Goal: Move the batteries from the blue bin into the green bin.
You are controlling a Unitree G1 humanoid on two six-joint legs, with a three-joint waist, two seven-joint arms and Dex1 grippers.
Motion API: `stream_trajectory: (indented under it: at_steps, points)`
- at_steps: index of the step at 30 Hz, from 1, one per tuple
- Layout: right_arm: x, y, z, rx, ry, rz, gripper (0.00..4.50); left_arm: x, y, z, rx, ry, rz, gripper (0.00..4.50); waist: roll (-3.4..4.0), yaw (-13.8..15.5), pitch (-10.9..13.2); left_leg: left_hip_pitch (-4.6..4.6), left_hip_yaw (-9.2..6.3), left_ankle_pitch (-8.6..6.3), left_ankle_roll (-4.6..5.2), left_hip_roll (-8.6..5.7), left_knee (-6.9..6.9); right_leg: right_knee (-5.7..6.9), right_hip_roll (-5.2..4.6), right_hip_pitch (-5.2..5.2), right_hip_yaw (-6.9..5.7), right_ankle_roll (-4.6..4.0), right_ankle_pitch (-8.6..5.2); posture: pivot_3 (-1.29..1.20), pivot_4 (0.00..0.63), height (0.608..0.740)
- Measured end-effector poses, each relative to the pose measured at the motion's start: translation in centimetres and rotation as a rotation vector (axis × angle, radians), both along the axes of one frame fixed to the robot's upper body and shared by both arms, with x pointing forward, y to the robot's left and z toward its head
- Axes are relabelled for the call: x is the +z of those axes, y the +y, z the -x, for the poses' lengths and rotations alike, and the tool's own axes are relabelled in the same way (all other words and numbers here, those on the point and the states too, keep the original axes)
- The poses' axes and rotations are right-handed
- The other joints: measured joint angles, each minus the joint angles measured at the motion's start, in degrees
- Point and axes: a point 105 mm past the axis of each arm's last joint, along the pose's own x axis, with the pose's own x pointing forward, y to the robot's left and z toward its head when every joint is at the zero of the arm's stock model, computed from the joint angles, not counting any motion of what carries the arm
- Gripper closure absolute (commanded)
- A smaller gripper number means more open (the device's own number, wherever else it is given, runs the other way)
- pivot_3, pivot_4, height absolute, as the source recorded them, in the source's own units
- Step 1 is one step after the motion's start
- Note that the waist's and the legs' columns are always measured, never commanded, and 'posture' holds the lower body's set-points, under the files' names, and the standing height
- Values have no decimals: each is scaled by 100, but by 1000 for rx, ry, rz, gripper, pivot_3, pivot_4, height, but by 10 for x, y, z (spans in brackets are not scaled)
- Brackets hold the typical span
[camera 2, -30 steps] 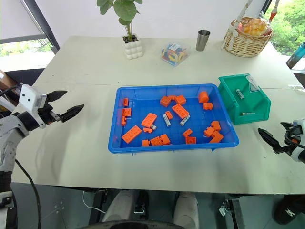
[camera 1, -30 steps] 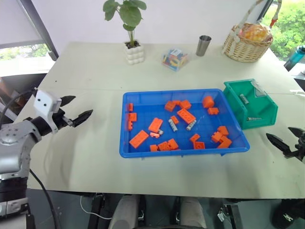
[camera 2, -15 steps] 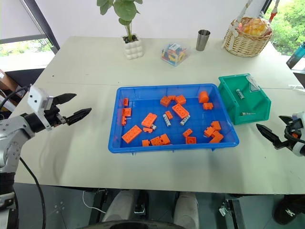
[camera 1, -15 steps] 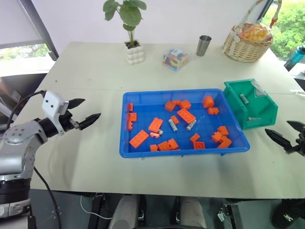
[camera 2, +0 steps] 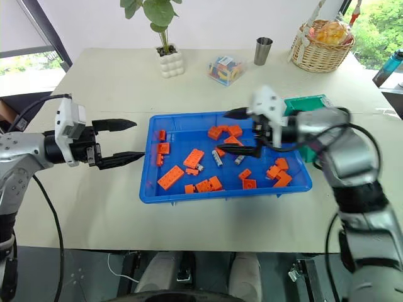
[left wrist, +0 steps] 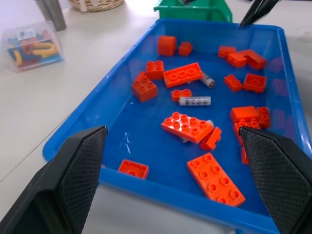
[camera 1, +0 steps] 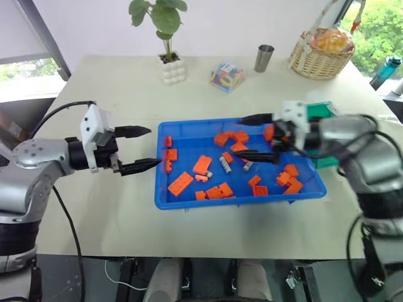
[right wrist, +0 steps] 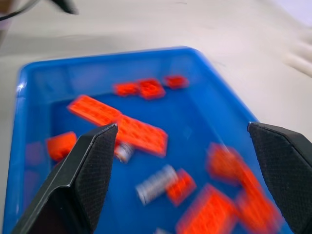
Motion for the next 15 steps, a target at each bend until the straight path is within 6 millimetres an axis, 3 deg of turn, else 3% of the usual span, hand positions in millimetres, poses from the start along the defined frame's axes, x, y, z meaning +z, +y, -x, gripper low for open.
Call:
stream_trajectory:
  at_steps: [4, 11, 15]
  points:
    - [-4, 22, -16, 170, -33, 178, 104, -1, -4, 5, -17, 6, -8, 0, -2, 0, 2, 0, -22, 0, 0, -17, -3, 2, 5, 1, 4, 0, 0, 0, 150, 654]
    - [-51, 43, -36, 429, -85, 552, 104, -10, -8, 17, -19, 29, -34, 0, -2, -90, 9, 0, -34, 1, -1, -21, -5, 12, 19, -26, 26, 0, -1, 0, 150, 654]
    - [-58, 51, -42, 490, -152, 648, 104, -10, -8, 24, 0, 31, -28, 0, 0, -170, 10, 0, -43, 4, -8, -20, -7, 13, 30, -27, 39, -2, -1, 0, 150, 654]
